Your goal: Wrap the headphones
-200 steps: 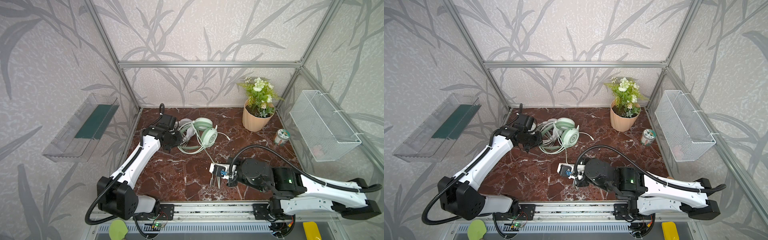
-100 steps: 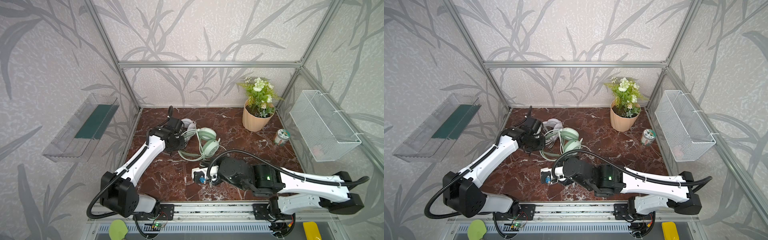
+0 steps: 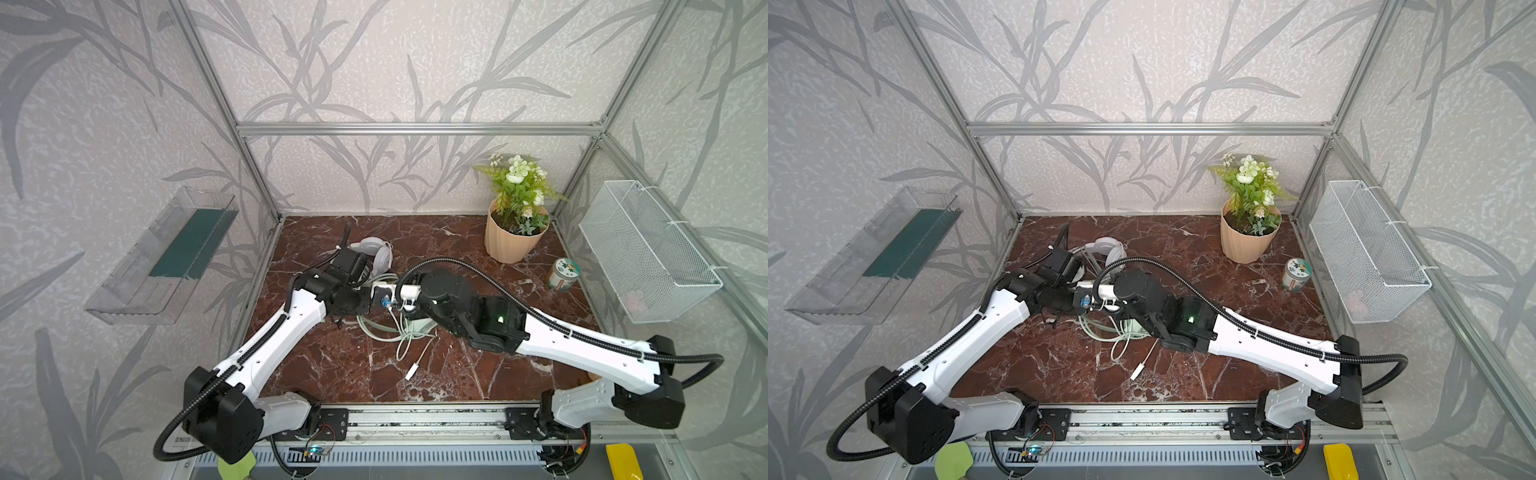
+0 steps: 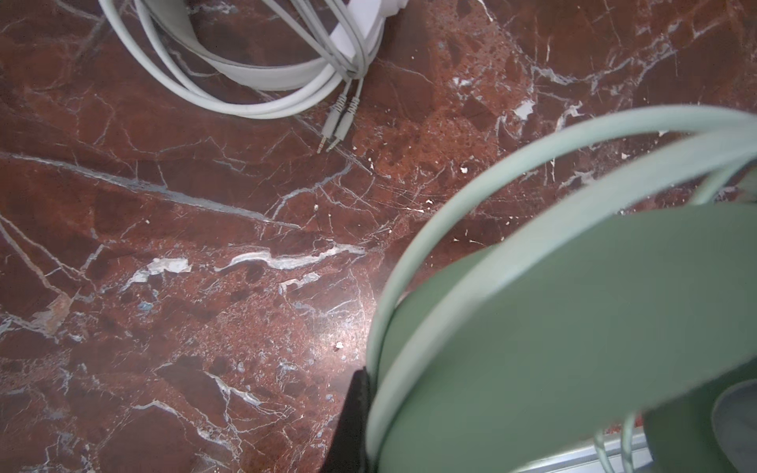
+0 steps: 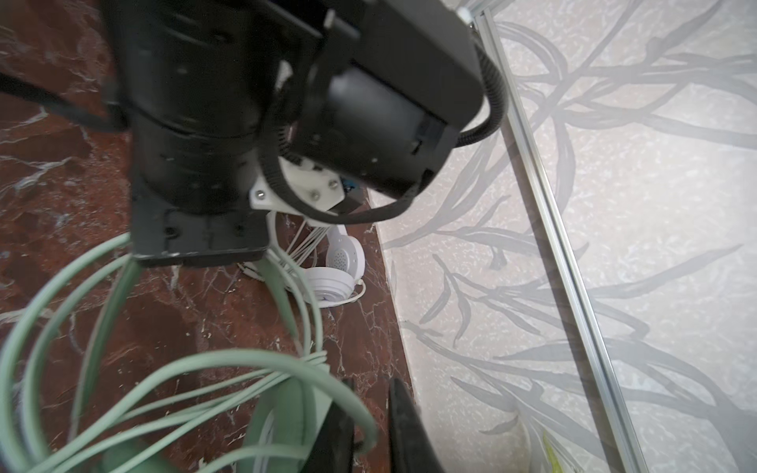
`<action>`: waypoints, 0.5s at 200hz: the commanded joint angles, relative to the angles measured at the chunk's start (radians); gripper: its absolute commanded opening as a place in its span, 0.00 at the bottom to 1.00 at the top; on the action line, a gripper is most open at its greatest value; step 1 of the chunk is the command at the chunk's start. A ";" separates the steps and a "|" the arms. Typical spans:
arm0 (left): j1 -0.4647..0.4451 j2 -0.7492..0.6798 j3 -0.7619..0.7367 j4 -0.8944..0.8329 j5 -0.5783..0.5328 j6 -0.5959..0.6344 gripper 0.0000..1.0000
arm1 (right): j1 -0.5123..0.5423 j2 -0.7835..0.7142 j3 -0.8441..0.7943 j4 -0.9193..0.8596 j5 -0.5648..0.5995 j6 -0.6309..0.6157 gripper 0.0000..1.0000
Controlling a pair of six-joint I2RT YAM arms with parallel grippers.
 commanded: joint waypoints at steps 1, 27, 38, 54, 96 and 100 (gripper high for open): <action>-0.026 -0.054 -0.008 0.014 0.022 0.019 0.00 | -0.036 0.034 0.036 0.067 0.057 0.034 0.19; -0.048 -0.079 -0.021 0.009 0.022 0.019 0.00 | -0.075 0.055 0.054 0.087 0.070 0.073 0.19; -0.058 -0.086 -0.024 0.006 0.024 0.019 0.00 | -0.092 0.059 0.057 0.111 0.084 0.086 0.19; -0.076 -0.090 -0.024 0.003 0.022 0.019 0.00 | -0.119 0.059 0.067 0.133 0.094 0.115 0.20; -0.129 -0.097 -0.007 -0.006 0.017 0.022 0.00 | -0.197 0.046 0.087 0.138 0.034 0.192 0.26; -0.136 -0.094 -0.005 -0.010 0.016 0.022 0.00 | -0.202 0.049 0.091 0.139 0.037 0.189 0.27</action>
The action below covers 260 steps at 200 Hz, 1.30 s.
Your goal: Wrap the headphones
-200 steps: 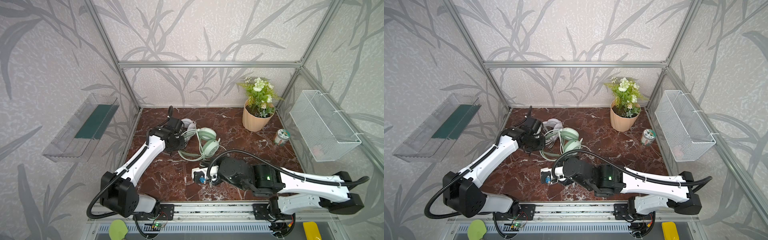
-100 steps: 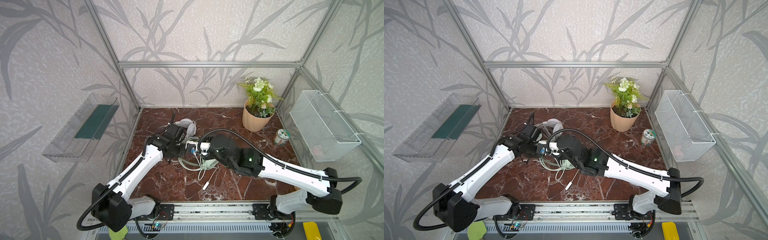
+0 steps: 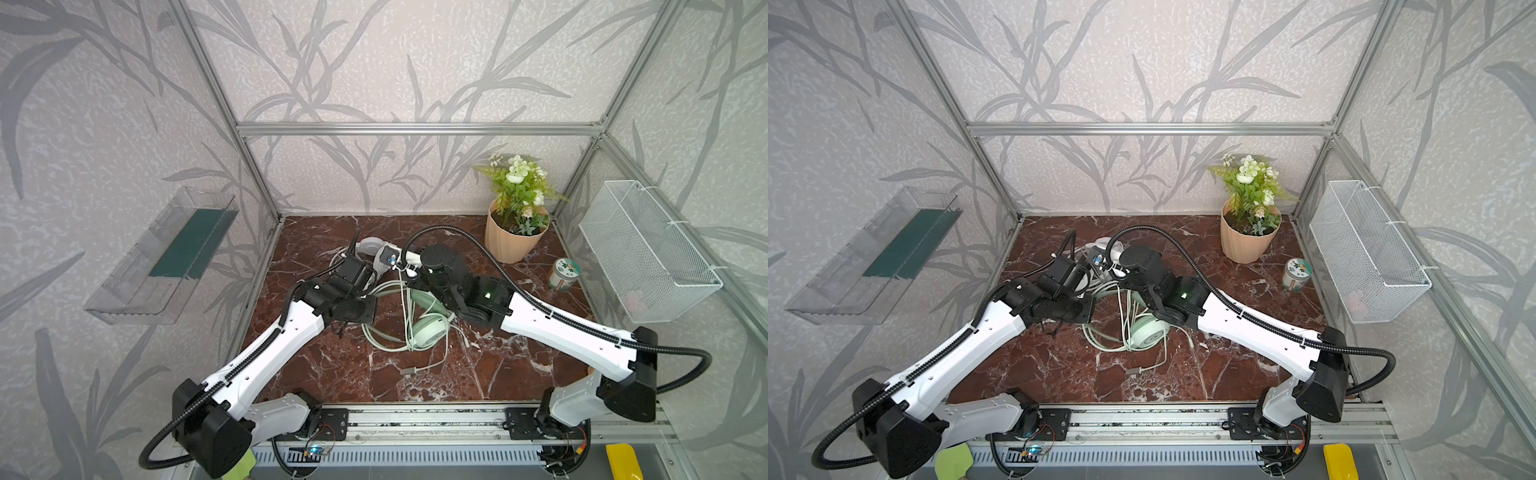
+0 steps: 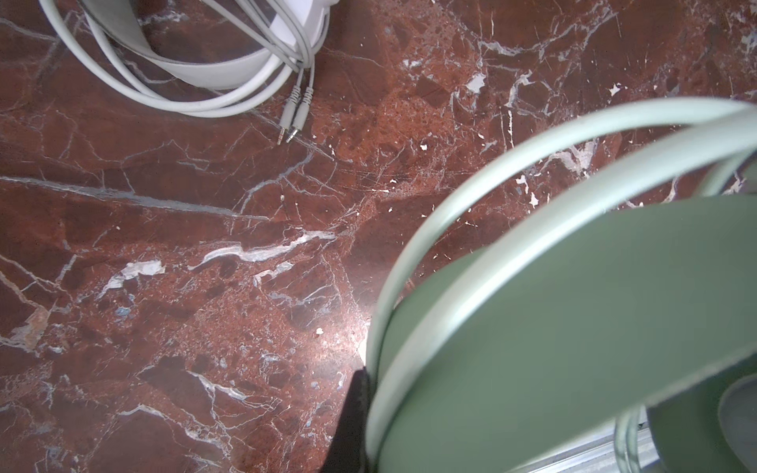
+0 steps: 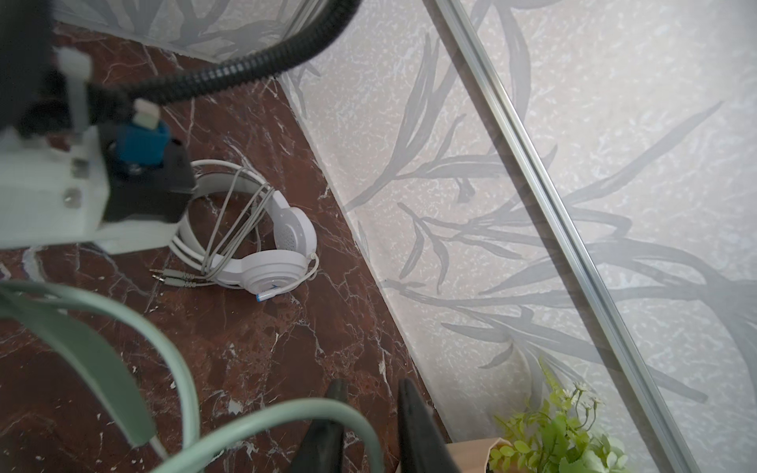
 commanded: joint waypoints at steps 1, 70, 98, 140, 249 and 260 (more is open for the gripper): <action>-0.036 -0.029 0.017 -0.006 0.022 0.014 0.00 | -0.042 -0.023 0.052 0.070 0.000 0.056 0.27; -0.104 -0.061 0.045 -0.037 0.027 0.021 0.00 | -0.222 0.012 0.126 0.048 -0.075 0.176 0.40; -0.109 -0.086 0.051 -0.053 0.068 0.027 0.00 | -0.320 0.047 0.150 0.020 -0.168 0.324 0.39; -0.111 -0.146 0.071 -0.057 0.146 0.013 0.00 | -0.356 0.073 0.115 0.013 -0.234 0.401 0.38; -0.065 -0.192 0.213 -0.127 0.431 -0.056 0.00 | -0.390 -0.461 -0.491 0.338 -0.309 0.813 0.65; -0.058 -0.192 0.224 -0.134 0.439 -0.052 0.00 | -0.390 -0.527 -0.544 0.351 -0.310 0.838 0.65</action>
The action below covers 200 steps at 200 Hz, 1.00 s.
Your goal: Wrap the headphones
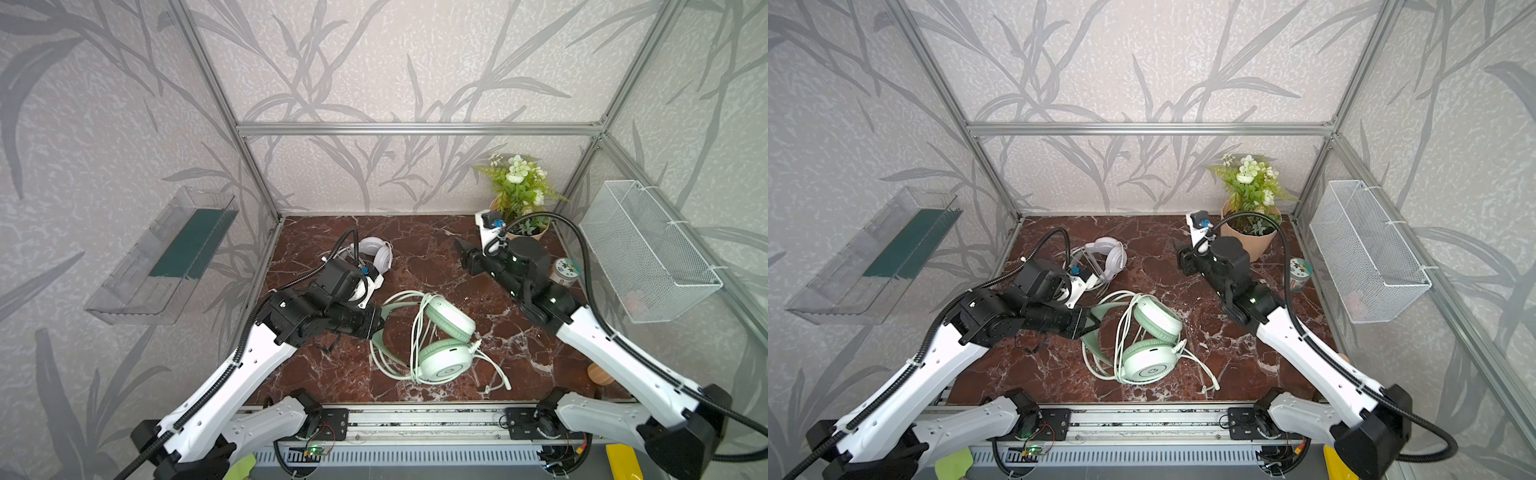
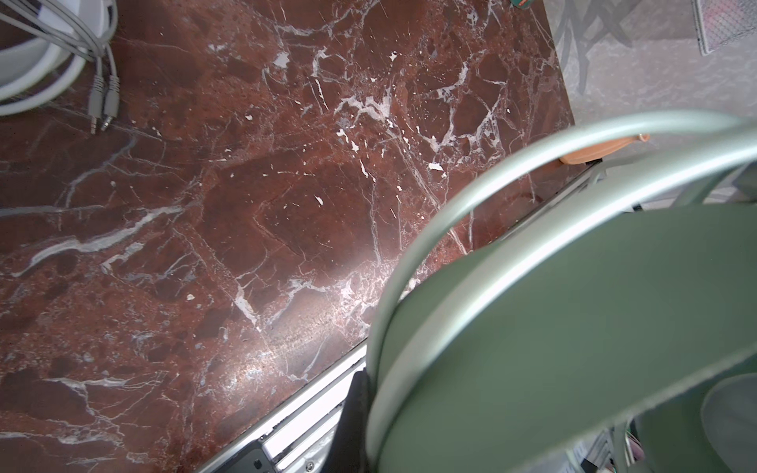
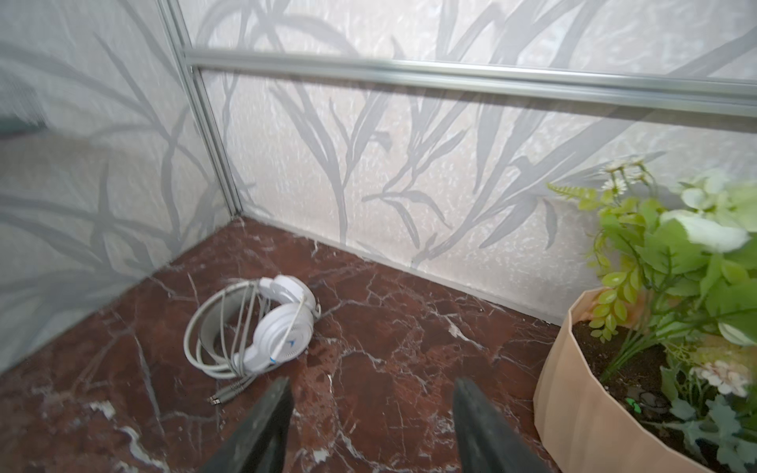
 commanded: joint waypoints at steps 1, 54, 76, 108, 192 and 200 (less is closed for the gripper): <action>0.019 -0.026 0.068 0.021 0.113 -0.027 0.00 | -0.002 -0.112 -0.103 0.096 0.039 0.145 0.65; 0.122 -0.012 0.080 -0.004 0.090 -0.033 0.00 | -0.003 -0.377 -0.141 -0.107 -0.186 0.169 0.67; 0.212 -0.026 0.071 0.037 0.168 -0.059 0.00 | -0.001 -0.446 -0.175 -0.197 -0.306 0.171 0.67; 0.241 -0.011 0.092 0.040 0.198 -0.055 0.00 | -0.001 -0.595 -0.257 -0.223 -0.299 0.158 0.71; 0.265 -0.004 0.111 0.032 0.148 -0.066 0.00 | -0.001 -0.604 -0.245 -0.262 -0.404 0.113 0.69; 0.275 -0.005 0.113 0.025 0.131 -0.067 0.00 | -0.001 -0.619 -0.249 -0.259 -0.419 0.111 0.69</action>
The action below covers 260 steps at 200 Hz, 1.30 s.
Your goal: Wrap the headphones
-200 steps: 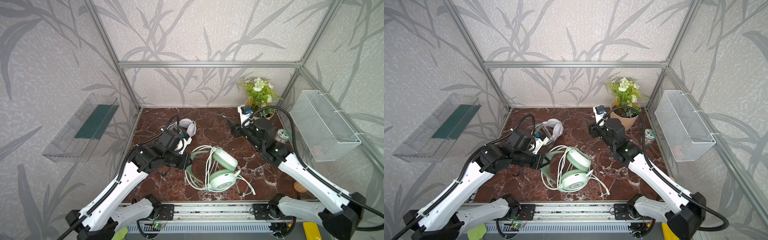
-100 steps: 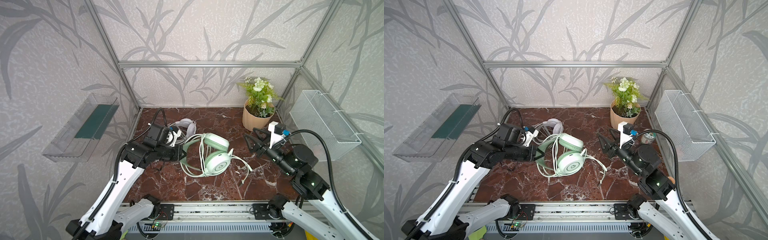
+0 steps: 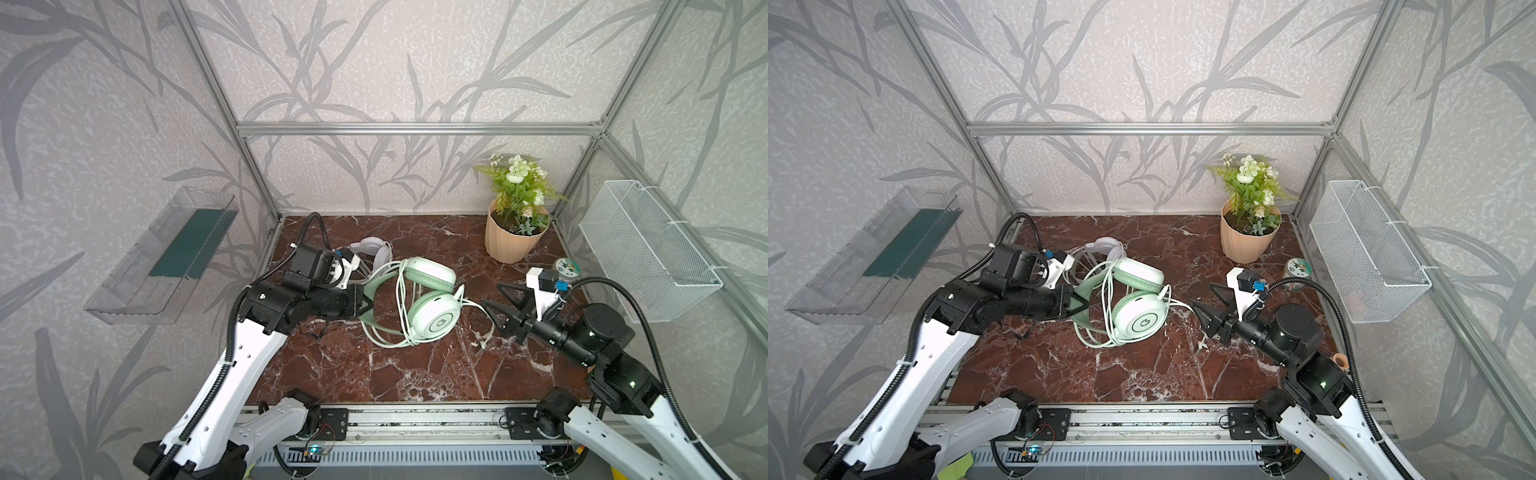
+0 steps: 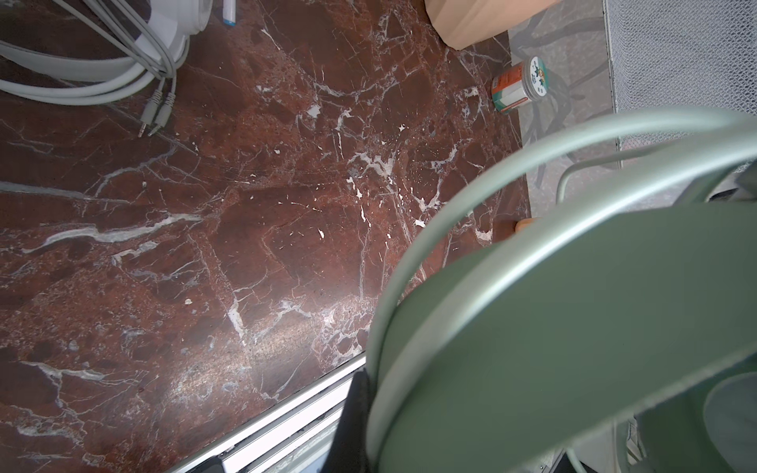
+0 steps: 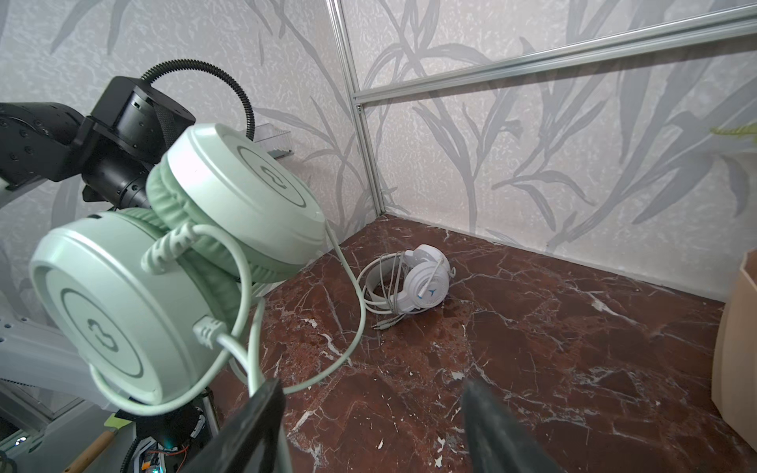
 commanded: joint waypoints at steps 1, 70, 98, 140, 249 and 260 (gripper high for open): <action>0.022 -0.014 0.049 0.035 0.008 -0.019 0.00 | 0.000 -0.045 -0.006 -0.003 -0.007 -0.022 0.69; 0.112 0.010 0.083 0.020 0.011 -0.044 0.00 | 0.000 -0.203 -0.034 -0.089 0.083 0.014 0.73; 0.115 0.017 0.099 0.019 0.020 -0.048 0.00 | 0.000 -0.182 -0.150 -0.019 0.032 0.119 0.73; 0.119 0.003 0.093 0.025 0.026 -0.061 0.00 | 0.000 -0.158 -0.374 0.327 0.092 0.202 0.76; 0.122 -0.011 0.081 0.048 0.054 -0.073 0.00 | 0.000 0.328 -0.355 0.793 0.161 0.142 0.68; 0.122 -0.011 0.077 0.048 0.055 -0.073 0.00 | 0.000 0.352 -0.330 0.782 0.168 0.117 0.66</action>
